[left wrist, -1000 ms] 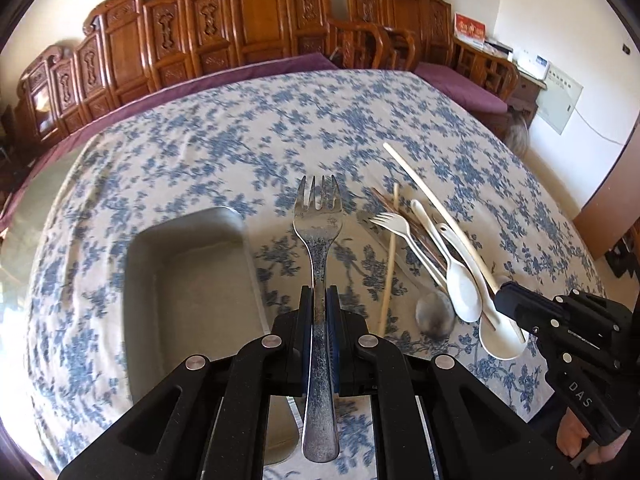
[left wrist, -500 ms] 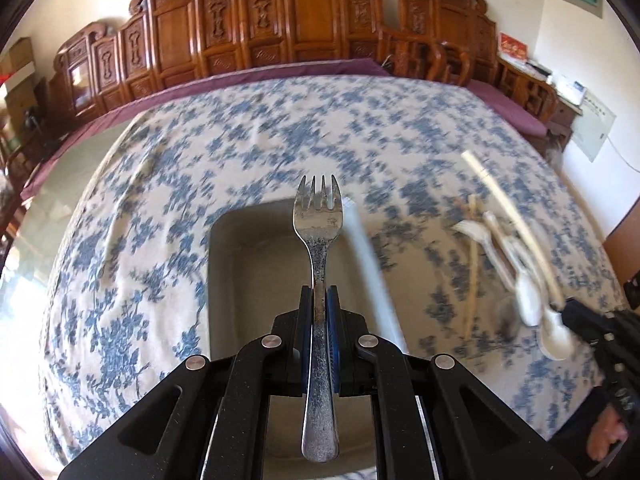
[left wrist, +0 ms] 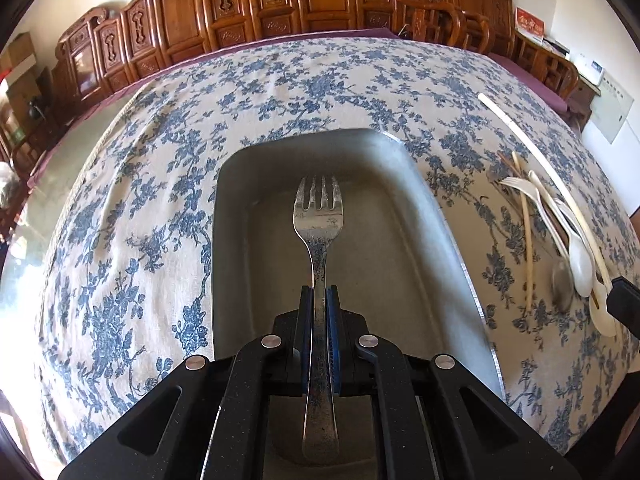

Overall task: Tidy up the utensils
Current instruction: 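Carry the metal fork into the tray and open the left tool while the right holds the chopstick, then lower the wooden chopstick into the tray and open the right tool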

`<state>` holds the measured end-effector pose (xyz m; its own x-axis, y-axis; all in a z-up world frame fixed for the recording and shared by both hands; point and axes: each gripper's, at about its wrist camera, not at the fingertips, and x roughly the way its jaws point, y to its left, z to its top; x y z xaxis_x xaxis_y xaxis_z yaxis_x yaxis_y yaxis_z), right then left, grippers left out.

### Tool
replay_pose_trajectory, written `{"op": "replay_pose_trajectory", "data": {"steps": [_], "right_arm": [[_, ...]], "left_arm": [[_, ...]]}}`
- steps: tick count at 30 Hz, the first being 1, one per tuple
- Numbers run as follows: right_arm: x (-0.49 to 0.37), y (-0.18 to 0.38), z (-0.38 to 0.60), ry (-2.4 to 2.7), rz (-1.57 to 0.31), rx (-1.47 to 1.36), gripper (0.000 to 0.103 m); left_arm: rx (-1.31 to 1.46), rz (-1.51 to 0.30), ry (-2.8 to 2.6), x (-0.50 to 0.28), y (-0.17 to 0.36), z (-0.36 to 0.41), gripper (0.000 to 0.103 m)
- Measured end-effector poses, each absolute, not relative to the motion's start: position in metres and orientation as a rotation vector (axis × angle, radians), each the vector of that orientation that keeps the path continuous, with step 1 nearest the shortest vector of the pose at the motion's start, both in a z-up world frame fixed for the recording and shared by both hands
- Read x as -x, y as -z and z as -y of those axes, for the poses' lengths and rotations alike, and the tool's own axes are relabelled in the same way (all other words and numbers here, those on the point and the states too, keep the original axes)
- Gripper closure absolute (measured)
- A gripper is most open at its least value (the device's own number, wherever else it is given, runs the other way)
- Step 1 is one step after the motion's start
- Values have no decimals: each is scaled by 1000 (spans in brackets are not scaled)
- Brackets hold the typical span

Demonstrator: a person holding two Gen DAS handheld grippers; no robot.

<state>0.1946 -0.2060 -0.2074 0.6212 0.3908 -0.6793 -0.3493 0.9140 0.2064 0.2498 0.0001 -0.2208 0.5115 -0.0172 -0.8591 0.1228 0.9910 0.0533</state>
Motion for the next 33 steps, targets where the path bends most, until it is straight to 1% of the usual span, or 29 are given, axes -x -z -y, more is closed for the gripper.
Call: {"op": "replay_pose_trajectory", "data": {"steps": [4,7,18,27,33], "right_arm": [[-194,208,200,-435,-796,-52,97],[-193,208,198,-442,-797,-47,97],[-192,210,183,-475,-819,-49,97],[-192,190,134,-523,-813,21,97],[-209,197,101,-544,-877,25,97]], "left_arm": [[-95,-1047,90,-252,226,-4,97],[-67,-1027,94,-250,222,-12,97],[-6,-924,87,-235,189,-40,97],[29,-870,90,-234,173,-57,97],[56,-855,87,-231,168,-69,97]]}}
